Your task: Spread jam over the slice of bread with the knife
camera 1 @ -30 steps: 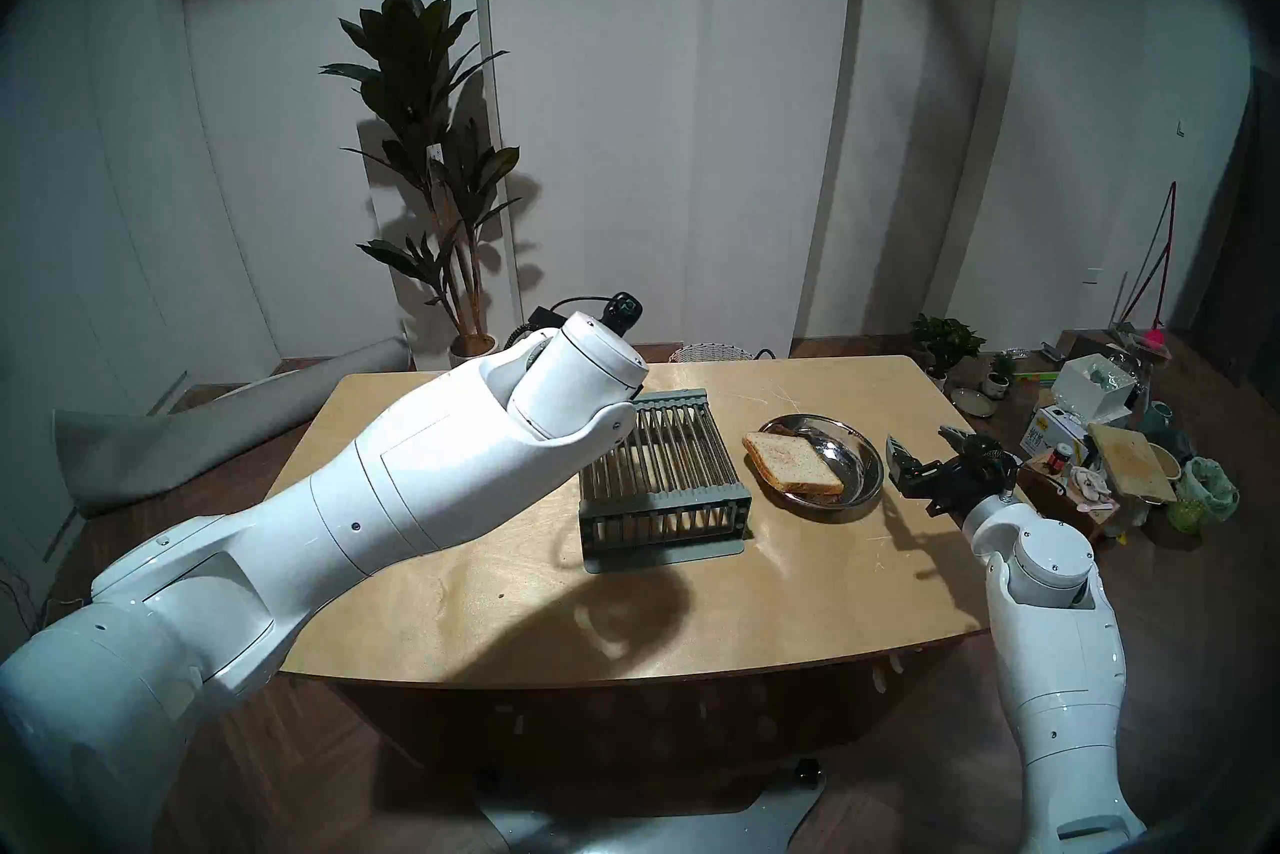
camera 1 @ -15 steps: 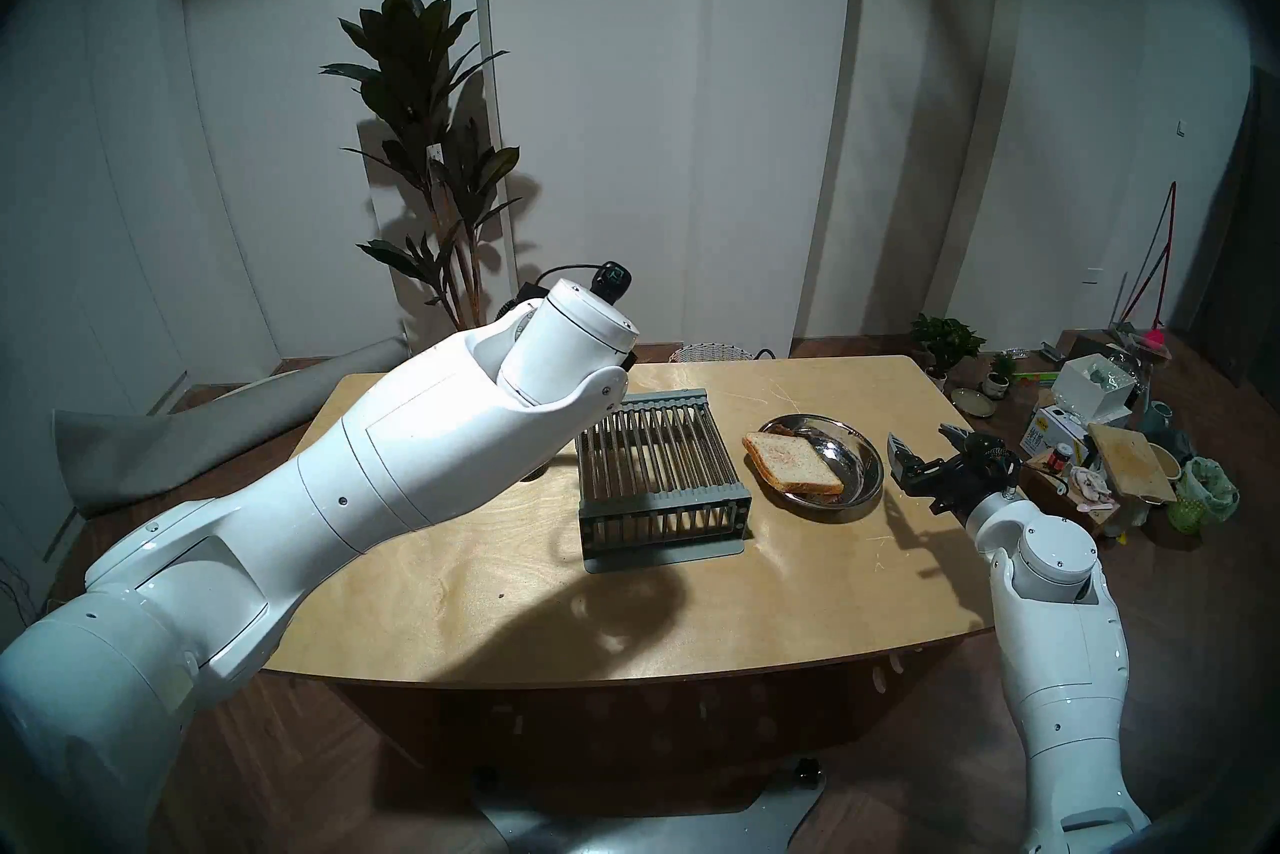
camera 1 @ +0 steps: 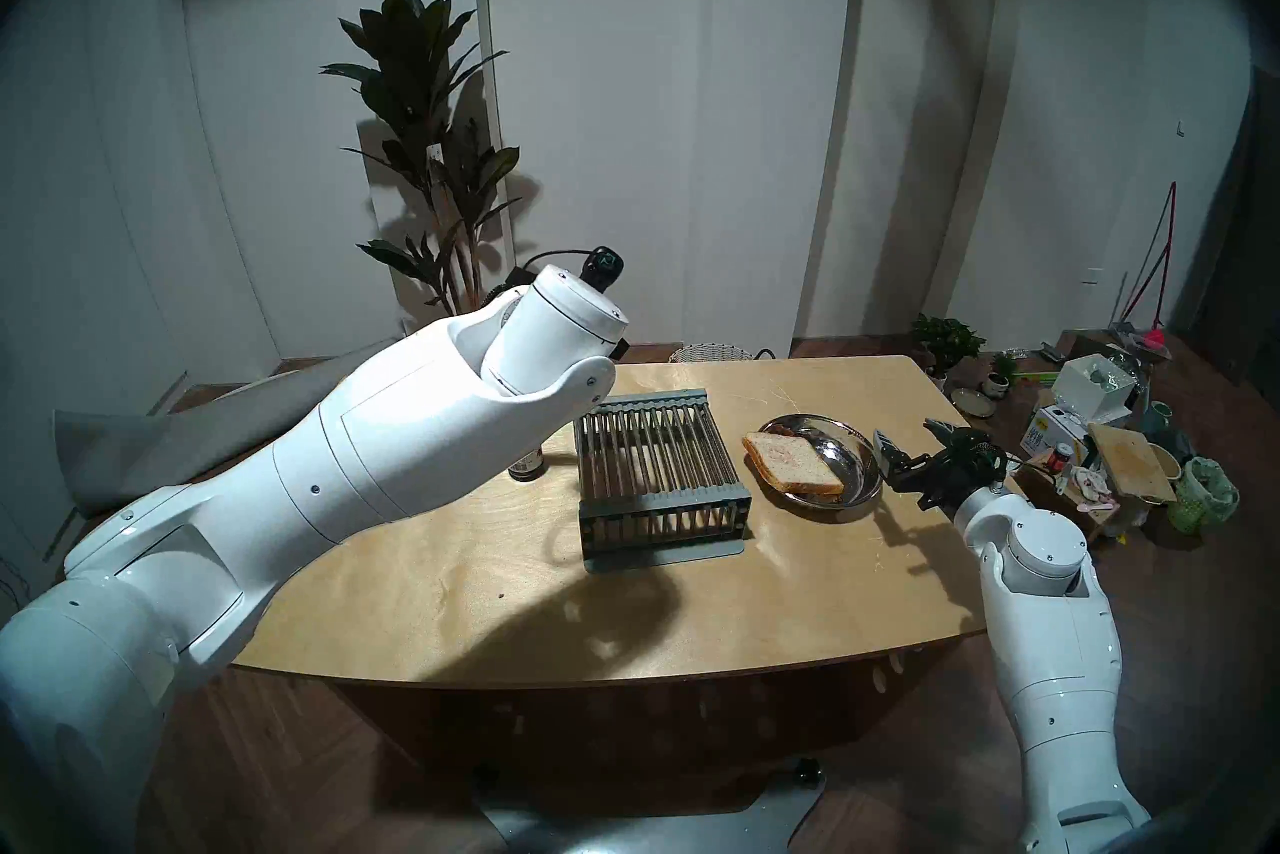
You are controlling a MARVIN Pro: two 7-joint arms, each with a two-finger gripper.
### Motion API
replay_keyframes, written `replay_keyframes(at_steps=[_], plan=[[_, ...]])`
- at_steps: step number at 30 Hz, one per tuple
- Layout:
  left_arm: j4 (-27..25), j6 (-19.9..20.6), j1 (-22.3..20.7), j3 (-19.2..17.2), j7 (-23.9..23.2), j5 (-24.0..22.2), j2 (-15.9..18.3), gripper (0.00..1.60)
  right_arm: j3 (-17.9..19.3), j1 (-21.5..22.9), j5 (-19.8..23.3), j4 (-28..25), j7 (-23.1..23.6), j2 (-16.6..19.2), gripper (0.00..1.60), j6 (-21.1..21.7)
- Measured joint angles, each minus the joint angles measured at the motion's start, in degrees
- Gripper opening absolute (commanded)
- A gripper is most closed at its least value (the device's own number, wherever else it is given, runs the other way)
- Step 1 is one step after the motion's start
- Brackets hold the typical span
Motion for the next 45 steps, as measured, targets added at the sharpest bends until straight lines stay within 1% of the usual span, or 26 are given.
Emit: replay_keyframes(at_steps=[5, 13, 18, 22, 27, 32, 36, 39, 45], plan=[[-2.73, 0.00, 0.02, -1.02, 1.06, -1.29, 0.34, 0.00, -0.02, 0.41, -0.01, 0.72, -0.51, 0.10, 1.60, -0.21], [-9.30, 0.00, -0.05, -2.14, 2.28, -2.86, 0.42, 0.00, -0.19, 1.61, -0.18, 2.76, -1.40, 0.58, 1.60, -0.84], [-13.82, 0.00, -0.38, -1.85, 2.30, -2.90, -1.02, 0.00, -0.24, 2.77, -0.50, 4.37, -2.04, 1.00, 1.60, -1.61], [-15.88, 0.00, -0.75, -1.35, 2.26, -2.74, -2.42, 0.00, 0.23, 3.82, -0.58, 5.16, -2.49, 1.43, 1.60, -2.10], [-17.55, 0.00, -1.38, -0.85, 2.19, -2.62, -4.85, 0.00, 1.88, 6.06, -0.51, 5.86, -3.33, 2.71, 1.60, -2.54], [-17.93, -0.23, -1.89, -0.86, 2.27, -2.62, -6.83, 0.00, 3.34, 8.22, -0.41, 6.62, -3.97, 4.16, 1.60, -2.62], [-17.13, -0.98, -2.07, -1.23, 2.82, -2.73, -8.93, 0.00, 4.02, 9.94, -0.18, 7.89, -3.72, 5.61, 1.60, -2.58], [-15.30, -2.03, -2.06, -1.76, 3.28, -2.92, -10.56, 0.00, 4.11, 10.74, 0.33, 9.28, -2.01, 6.62, 1.60, -1.78], [-11.11, -5.23, -1.91, -2.78, 3.39, -3.46, -13.24, 0.00, 4.11, 11.41, 1.21, 12.07, 2.02, 8.25, 1.60, 2.17]])
